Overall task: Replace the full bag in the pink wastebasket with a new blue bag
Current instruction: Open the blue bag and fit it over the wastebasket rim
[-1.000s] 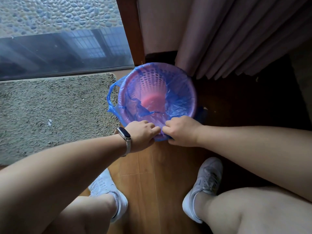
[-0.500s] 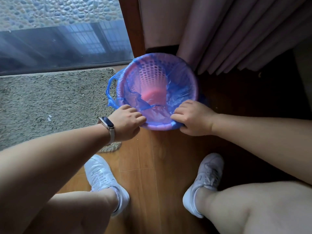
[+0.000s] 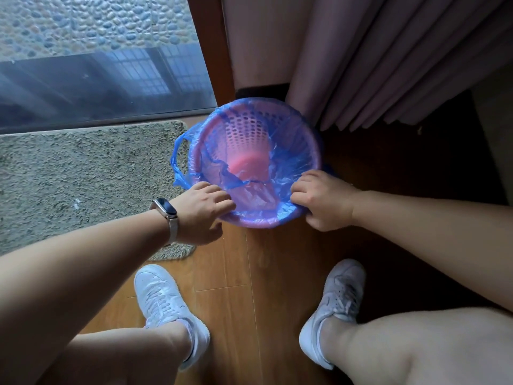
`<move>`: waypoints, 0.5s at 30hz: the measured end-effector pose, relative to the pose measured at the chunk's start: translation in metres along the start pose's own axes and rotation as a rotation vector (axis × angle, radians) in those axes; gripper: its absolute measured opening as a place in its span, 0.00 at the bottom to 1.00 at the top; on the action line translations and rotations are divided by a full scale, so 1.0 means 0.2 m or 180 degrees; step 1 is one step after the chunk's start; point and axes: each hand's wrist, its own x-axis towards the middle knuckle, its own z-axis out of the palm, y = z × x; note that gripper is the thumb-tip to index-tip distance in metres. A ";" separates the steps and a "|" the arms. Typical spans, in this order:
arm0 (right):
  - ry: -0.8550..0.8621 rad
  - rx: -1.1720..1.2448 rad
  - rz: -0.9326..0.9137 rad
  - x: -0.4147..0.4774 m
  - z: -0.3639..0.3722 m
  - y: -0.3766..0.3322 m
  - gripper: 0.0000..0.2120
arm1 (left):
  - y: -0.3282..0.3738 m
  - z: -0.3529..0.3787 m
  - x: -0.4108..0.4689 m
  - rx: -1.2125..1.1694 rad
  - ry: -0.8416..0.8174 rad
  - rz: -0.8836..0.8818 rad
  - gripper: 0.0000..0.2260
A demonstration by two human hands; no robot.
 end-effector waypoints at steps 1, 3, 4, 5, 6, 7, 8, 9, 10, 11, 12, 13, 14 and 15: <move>0.0102 0.0065 0.0100 0.00 -0.01 0.00 0.14 | -0.01 -0.02 0.00 -0.0029 0.0110 -0.0015 0.20; 0.0520 0.0310 0.0479 0.02 -0.04 0.00 0.20 | -0.03 -0.06 0.02 -0.0166 0.0465 -0.0365 0.23; 0.0777 0.0468 0.0782 0.05 -0.05 0.02 0.21 | -0.05 -0.08 0.05 -0.0282 0.0674 -0.0706 0.23; 0.1032 0.0611 0.1129 0.08 -0.06 0.04 0.21 | -0.07 -0.09 0.08 -0.0407 0.0879 -0.1110 0.23; 0.1202 0.0717 0.1509 0.12 -0.08 0.07 0.21 | -0.09 -0.10 0.12 -0.0510 0.1067 -0.1522 0.23; 0.1288 0.0802 0.1862 0.16 -0.09 0.10 0.20 | -0.10 -0.10 0.17 -0.0580 0.1202 -0.1909 0.23; 0.1280 0.0912 0.2167 0.20 -0.11 0.13 0.21 | -0.12 -0.11 0.21 -0.0642 0.1252 -0.2268 0.24; 0.1217 0.1036 0.2402 0.24 -0.12 0.16 0.23 | -0.14 -0.11 0.25 -0.0724 0.1229 -0.2594 0.25; 0.1134 0.1120 0.2553 0.27 -0.13 0.18 0.25 | -0.17 -0.11 0.29 -0.0826 0.1181 -0.2849 0.25; 0.1075 0.1123 0.2610 0.30 -0.13 0.21 0.26 | -0.20 -0.11 0.33 -0.0923 0.1140 -0.2988 0.26; 0.1052 0.1048 0.2602 0.33 -0.13 0.24 0.27 | -0.23 -0.10 0.36 -0.0966 0.1122 -0.2991 0.27; 0.1048 0.0935 0.2556 0.36 -0.13 0.26 0.27 | -0.26 -0.10 0.39 -0.0910 0.1124 -0.2895 0.27; 0.1026 0.0830 0.2498 0.39 -0.13 0.29 0.27 | -0.29 -0.10 0.43 -0.0777 0.1144 -0.2758 0.27; 0.0980 0.0775 0.2441 0.43 -0.14 0.30 0.27 | -0.32 -0.11 0.46 -0.0637 0.1162 -0.2616 0.26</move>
